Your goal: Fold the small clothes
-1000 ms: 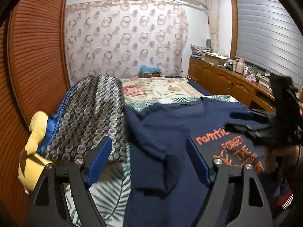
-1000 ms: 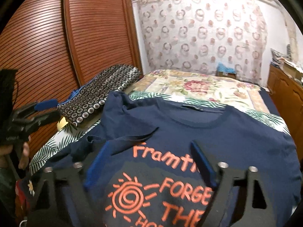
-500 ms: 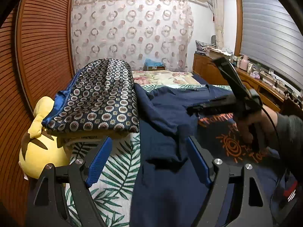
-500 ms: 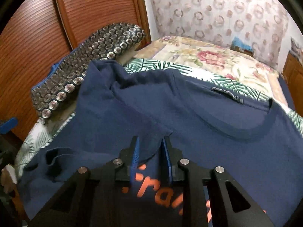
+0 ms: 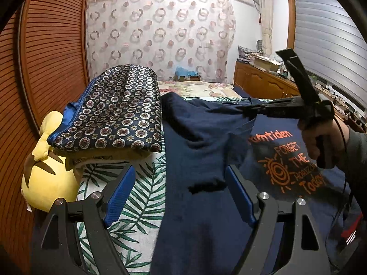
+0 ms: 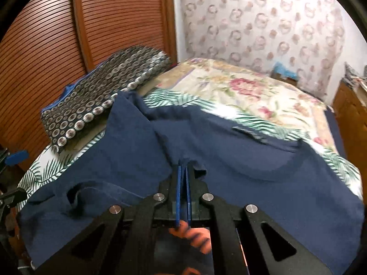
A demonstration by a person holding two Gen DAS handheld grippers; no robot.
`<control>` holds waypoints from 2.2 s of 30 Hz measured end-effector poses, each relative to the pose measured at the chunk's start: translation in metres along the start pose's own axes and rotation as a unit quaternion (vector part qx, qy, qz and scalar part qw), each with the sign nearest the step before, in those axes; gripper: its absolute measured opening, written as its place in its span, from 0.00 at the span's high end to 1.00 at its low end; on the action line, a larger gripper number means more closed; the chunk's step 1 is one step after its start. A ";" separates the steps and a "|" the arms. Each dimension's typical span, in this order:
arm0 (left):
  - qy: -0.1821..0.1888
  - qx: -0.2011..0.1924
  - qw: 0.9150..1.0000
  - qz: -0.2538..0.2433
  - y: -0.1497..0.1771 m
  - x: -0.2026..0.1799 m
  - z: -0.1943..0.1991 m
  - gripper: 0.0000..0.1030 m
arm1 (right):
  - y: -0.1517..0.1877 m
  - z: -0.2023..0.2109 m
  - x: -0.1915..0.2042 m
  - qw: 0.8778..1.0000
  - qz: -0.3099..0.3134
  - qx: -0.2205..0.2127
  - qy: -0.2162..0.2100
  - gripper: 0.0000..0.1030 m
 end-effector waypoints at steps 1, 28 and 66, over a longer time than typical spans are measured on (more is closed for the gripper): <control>-0.001 0.001 1.000 -0.001 0.000 -0.001 -0.001 0.21 | 0.003 0.001 -0.001 1.000 -0.003 0.001 -0.001 0.96; 0.017 0.021 0.999 -0.026 -0.015 -0.055 -0.036 0.21 | 0.113 0.135 -0.055 0.993 -0.028 0.012 0.113 0.58; 0.008 0.150 0.986 -0.065 0.012 -0.069 -0.105 0.18 | 0.205 0.191 -0.138 0.978 -0.140 0.072 0.137 0.90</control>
Point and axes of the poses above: each gripper's, at about its wrist camera, not at the fingertips, and z roughly against the way its jaws point, x to its left, y to its underside, the point moved 7 cm from there along -z, roughly the way its jaws point, and after that the axes turned 10 degrees about z, right-handed, at the moved point
